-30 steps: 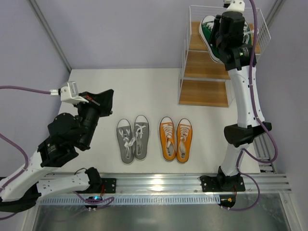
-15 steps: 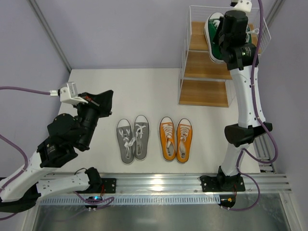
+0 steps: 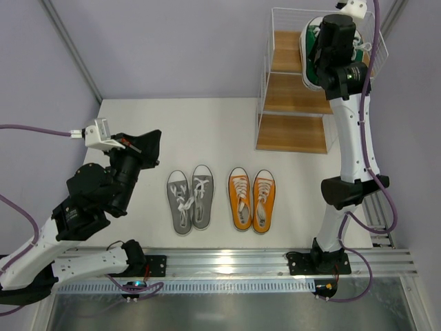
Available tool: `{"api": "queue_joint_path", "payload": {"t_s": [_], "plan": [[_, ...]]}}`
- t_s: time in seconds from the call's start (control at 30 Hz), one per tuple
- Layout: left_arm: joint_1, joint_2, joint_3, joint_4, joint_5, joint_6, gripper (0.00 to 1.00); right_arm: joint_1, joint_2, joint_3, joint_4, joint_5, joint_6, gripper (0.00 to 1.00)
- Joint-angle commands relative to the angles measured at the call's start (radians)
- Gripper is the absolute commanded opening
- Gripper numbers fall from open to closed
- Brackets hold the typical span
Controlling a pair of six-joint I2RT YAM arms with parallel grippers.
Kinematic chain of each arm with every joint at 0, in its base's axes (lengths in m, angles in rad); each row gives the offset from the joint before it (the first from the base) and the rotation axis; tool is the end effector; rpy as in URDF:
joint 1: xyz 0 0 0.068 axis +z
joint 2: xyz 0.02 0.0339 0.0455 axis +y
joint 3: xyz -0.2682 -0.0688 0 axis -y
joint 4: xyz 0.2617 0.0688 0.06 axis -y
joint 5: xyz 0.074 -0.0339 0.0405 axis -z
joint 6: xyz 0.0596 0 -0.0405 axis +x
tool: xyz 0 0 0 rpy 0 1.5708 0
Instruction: Place and organize the shoes onto the shoe shelf
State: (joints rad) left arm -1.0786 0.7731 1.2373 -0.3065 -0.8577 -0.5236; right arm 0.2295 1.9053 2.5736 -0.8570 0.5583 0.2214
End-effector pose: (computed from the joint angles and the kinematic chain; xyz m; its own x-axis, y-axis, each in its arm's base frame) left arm 0.1091 -0.1080 0.4894 -0.0475 -0.6036 -0.7959 0.2307 0.7686 -0.5967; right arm 0.3953 0.0599 0.5527 -0.1093 0.1657 -0.9801 0.3462 0.9306 0.1188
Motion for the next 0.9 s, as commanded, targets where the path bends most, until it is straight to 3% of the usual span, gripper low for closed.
{"api": "queue_joint_path", "payload": {"t_s": [0.0, 0.07, 0.1, 0.23, 0.33, 0.67, 0.87], "plan": [[-0.003, 0.002, 0.01, 0.01, -0.027, -0.003, 0.0, -0.047, 0.003, 0.03, -0.047, 0.071, -0.019, 0.04], [-0.001, 0.006, 0.014, 0.014, -0.026, 0.0, 0.0, -0.056, 0.001, 0.026, -0.022, 0.026, -0.034, 0.07], [-0.001, 0.008, 0.016, 0.014, -0.026, 0.002, 0.0, -0.056, -0.002, 0.023, -0.011, -0.022, -0.039, 0.2], [-0.001, 0.014, 0.024, 0.014, -0.026, 0.004, 0.0, -0.059, -0.017, 0.019, 0.067, -0.179, -0.044, 0.4], [-0.001, 0.014, 0.027, 0.014, -0.027, 0.007, 0.0, -0.058, -0.038, 0.005, 0.128, -0.273, -0.021, 0.5], [-0.001, 0.006, 0.047, 0.003, -0.029, 0.004, 0.0, -0.059, -0.167, -0.047, 0.19, -0.291, 0.022, 0.68], [-0.001, 0.011, 0.06, 0.003, 0.0, 0.004, 0.01, -0.058, -0.354, -0.197, 0.279, -0.291, 0.035, 0.69]]}}
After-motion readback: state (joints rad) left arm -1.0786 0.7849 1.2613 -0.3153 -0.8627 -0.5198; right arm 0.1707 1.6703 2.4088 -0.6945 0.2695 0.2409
